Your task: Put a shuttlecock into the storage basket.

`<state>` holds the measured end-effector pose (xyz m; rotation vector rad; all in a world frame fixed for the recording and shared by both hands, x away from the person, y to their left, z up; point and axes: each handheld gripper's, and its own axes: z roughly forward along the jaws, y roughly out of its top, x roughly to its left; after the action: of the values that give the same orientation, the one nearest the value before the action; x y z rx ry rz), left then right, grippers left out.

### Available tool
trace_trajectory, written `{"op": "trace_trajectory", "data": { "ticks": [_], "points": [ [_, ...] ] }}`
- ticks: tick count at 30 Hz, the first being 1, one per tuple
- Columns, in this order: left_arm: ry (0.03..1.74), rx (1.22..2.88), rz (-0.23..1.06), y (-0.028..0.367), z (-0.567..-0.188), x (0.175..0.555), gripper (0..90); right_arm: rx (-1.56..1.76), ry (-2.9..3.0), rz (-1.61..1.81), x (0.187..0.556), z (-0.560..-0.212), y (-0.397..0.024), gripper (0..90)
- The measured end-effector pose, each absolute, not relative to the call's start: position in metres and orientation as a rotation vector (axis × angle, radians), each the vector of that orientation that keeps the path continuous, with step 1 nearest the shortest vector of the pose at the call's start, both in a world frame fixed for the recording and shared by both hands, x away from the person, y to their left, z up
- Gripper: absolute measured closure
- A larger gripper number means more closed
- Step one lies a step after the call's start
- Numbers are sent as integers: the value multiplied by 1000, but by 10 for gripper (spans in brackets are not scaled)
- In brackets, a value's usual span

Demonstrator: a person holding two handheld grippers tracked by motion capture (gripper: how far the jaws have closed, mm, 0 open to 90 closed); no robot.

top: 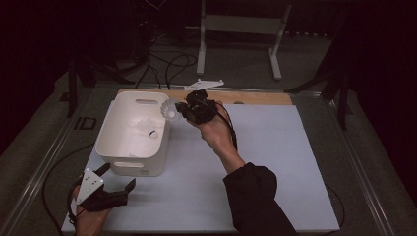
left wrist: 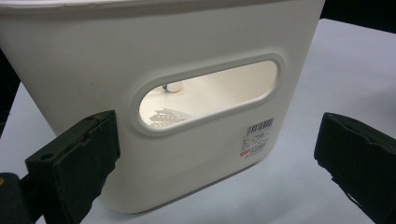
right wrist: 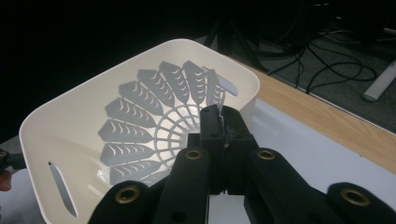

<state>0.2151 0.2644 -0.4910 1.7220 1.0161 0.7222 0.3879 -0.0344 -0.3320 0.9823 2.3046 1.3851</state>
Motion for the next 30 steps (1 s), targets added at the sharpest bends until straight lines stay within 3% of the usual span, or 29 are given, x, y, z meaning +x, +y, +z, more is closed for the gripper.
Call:
{"op": "trace_trajectory", "data": {
  "ticks": [30],
  "points": [
    [1014,1720,720,265,-491,215,11,960,2327,1441,394,-330,-14,892]
  ]
}}
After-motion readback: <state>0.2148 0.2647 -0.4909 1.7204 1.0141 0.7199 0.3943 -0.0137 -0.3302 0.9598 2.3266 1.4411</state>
